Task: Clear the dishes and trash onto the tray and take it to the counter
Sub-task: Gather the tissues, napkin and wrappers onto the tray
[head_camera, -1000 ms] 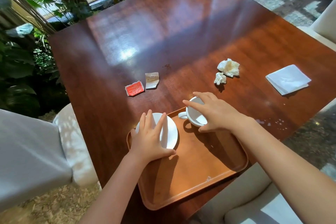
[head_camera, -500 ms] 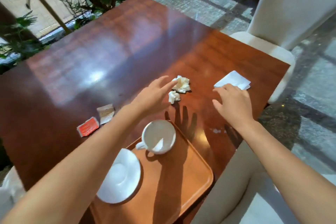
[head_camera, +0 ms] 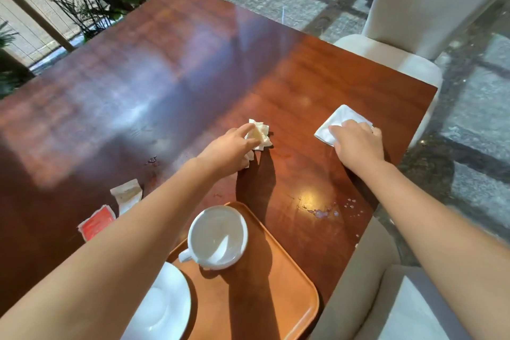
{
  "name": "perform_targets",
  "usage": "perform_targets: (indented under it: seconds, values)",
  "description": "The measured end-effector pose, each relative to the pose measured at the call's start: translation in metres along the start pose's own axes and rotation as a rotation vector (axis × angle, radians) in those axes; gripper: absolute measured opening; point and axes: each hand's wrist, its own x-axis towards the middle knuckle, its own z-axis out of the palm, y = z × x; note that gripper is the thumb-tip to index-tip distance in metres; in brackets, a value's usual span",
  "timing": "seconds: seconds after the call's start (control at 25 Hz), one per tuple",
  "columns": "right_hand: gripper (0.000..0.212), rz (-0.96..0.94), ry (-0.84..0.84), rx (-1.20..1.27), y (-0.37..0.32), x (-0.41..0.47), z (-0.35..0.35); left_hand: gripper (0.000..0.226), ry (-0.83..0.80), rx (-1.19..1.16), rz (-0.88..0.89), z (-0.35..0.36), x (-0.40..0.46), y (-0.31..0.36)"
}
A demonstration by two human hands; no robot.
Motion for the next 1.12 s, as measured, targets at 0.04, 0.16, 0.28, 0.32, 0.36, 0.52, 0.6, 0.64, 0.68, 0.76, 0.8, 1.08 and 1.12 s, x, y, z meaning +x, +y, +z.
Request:
perform_targets:
  seconds: [0.04,0.16,0.28,0.32,0.36,0.52,0.6,0.64,0.68,0.76,0.8,1.08,1.12]
  values:
    - [0.03,-0.007,0.029,0.044,0.0,0.0,0.001,0.049,0.031,-0.005,0.006,0.002,-0.002,-0.002]
    - [0.027,-0.038,0.076,0.109,-0.001,0.0,0.002,0.038,0.125,-0.067,0.01,0.006,-0.006,-0.007]
    - [0.027,-0.079,0.098,0.132,-0.006,-0.006,0.001,0.03,0.215,-0.173,-0.037,0.007,-0.008,-0.003]
    - [0.027,-0.096,0.115,0.15,-0.009,-0.01,0.0,0.027,0.256,-0.228,-0.067,0.005,-0.011,-0.001]
    - [0.028,-0.114,0.134,0.178,-0.012,-0.015,-0.001,0.024,0.303,-0.286,-0.097,0.0,-0.015,0.003]
    - [0.027,-0.233,0.264,0.305,-0.027,-0.055,-0.021,0.022,0.541,-0.452,-0.148,-0.028,-0.063,0.033]
    - [0.026,-0.305,0.325,0.337,-0.037,-0.089,-0.03,0.021,0.624,-0.478,-0.175,-0.038,-0.102,0.055]
    - [0.027,-0.352,0.331,0.334,-0.042,-0.108,-0.032,0.021,0.652,-0.48,-0.187,-0.039,-0.124,0.066]
    - [0.028,-0.408,0.327,0.322,-0.046,-0.126,-0.032,0.022,0.673,-0.492,-0.2,-0.035,-0.146,0.078]
    - [0.032,-0.519,0.297,0.285,-0.048,-0.162,-0.028,0.023,0.682,-0.54,-0.224,-0.016,-0.194,0.106]
    - [0.033,-0.561,0.281,0.264,-0.048,-0.178,-0.026,0.024,0.657,-0.568,-0.236,-0.002,-0.218,0.121]
    - [0.034,-0.965,0.234,0.107,-0.06,-0.23,-0.011,0.023,0.335,-0.587,-0.48,0.072,-0.294,0.164]
    - [0.033,-1.019,0.225,0.074,-0.063,-0.228,-0.008,0.022,0.323,-0.563,-0.502,0.075,-0.29,0.163]
